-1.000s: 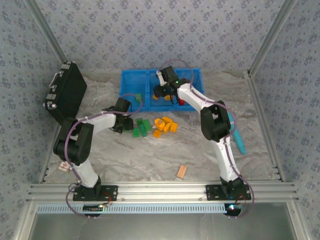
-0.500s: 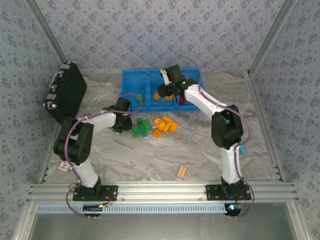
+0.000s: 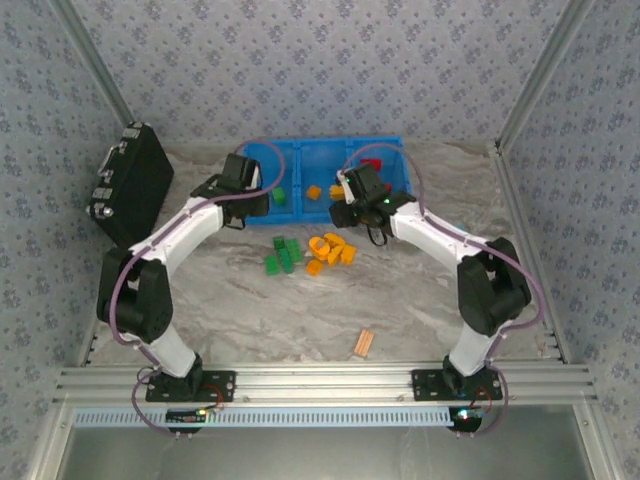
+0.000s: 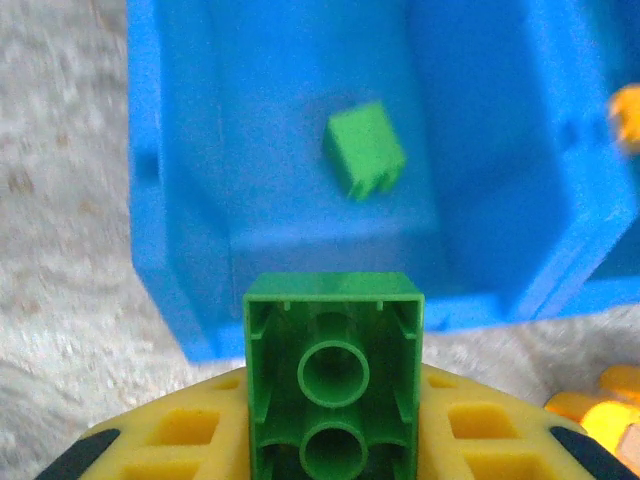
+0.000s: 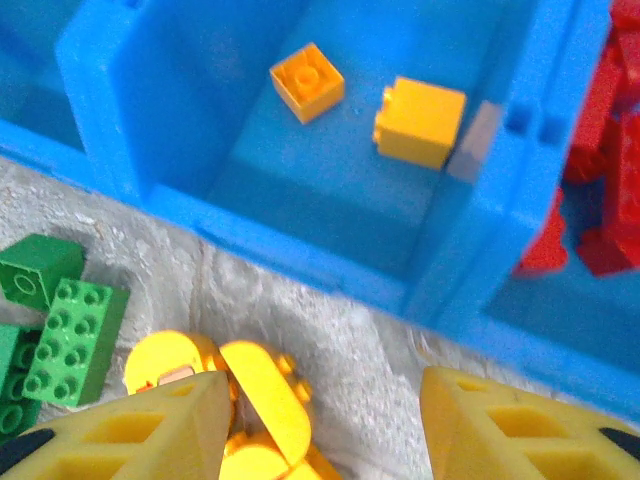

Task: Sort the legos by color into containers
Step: Place the lego in the container.

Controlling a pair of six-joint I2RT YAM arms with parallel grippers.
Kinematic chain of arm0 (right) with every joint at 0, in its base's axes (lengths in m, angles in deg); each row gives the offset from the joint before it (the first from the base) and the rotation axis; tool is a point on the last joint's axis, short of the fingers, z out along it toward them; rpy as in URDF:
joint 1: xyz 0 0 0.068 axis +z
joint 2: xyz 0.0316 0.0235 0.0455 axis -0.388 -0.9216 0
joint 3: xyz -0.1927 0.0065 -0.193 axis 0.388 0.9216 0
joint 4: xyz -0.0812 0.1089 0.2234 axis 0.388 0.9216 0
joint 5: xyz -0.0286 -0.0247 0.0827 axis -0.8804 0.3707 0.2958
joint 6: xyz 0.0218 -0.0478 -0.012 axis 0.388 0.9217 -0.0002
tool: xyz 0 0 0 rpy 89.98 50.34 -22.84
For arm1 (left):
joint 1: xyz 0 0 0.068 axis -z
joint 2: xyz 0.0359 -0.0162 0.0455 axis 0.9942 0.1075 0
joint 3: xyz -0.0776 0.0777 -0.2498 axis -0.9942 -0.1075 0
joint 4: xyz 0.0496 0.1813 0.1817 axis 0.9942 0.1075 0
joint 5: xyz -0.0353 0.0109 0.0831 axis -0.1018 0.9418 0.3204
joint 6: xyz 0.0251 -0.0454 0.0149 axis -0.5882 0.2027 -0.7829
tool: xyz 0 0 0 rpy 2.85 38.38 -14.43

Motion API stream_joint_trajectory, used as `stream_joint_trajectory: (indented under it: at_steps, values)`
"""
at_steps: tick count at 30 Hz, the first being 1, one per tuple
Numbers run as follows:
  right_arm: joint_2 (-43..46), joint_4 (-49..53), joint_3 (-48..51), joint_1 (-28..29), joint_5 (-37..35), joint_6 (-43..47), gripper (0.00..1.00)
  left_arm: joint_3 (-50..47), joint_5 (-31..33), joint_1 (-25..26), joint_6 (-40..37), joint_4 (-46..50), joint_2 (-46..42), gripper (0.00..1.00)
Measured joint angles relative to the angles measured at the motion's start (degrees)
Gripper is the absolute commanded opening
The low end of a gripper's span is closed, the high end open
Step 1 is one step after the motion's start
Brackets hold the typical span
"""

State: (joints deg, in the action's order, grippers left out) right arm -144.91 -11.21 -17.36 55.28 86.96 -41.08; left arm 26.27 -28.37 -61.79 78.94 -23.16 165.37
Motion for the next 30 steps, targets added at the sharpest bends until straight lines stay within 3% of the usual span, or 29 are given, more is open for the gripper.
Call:
stream_joint_trajectory:
  at_steps: [5,13,30]
  values:
    - [1.84,-1.64,4.52,0.52,-0.61,-1.68,0.58,7.87,0.42,0.00,-2.21,-0.46,3.74,0.31]
    - [0.35,-1.75,2.21,2.23,6.78,2.01,0.62,16.96,-0.87,-1.64,-3.50,-2.25,16.55,0.32]
    - [-7.93,3.41,-3.80,7.34,11.23,4.46,0.65,23.65,-4.42,-3.96,-3.93,-2.32,26.93,0.44]
